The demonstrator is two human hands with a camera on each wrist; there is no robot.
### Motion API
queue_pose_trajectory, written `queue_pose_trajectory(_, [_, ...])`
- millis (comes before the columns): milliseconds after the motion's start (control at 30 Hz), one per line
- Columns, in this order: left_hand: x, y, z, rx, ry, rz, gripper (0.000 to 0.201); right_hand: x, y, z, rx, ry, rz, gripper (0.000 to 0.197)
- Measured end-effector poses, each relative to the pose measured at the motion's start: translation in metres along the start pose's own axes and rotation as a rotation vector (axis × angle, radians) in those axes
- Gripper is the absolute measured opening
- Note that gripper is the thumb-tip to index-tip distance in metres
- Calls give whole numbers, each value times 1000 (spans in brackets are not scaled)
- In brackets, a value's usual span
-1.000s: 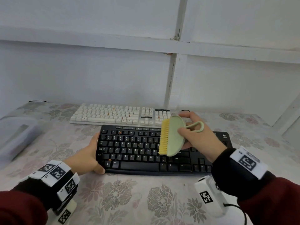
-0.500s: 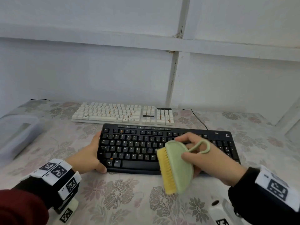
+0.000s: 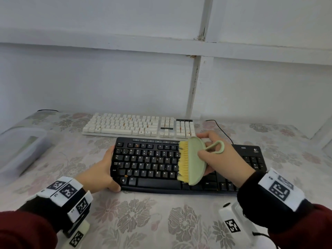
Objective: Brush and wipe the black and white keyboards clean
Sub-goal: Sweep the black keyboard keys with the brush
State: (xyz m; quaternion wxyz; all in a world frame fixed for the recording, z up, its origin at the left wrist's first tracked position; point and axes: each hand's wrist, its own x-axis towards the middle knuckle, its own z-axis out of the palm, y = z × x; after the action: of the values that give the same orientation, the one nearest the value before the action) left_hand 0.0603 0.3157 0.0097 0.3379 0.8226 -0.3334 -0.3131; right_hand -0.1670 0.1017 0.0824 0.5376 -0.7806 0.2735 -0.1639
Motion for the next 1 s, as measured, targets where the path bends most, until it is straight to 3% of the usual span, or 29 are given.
queue_pose_trajectory(200, [0, -1, -1, -12, 2, 7, 124, -30, 5, 4, -58, -206, 33, 32])
queue_pose_trajectory(433, [-1, 0, 0, -23, 8, 20, 121, 5, -14, -2, 87, 41, -90, 37])
queue_pose_trajectory(533, [-2, 1, 1, -20, 4, 23, 119, 16, -12, 5, 67, 62, -64, 37])
queue_pose_trajectory(1000, [-1, 0, 0, -12, 9, 6, 121, -28, -2, 16, 4, -242, 39, 30])
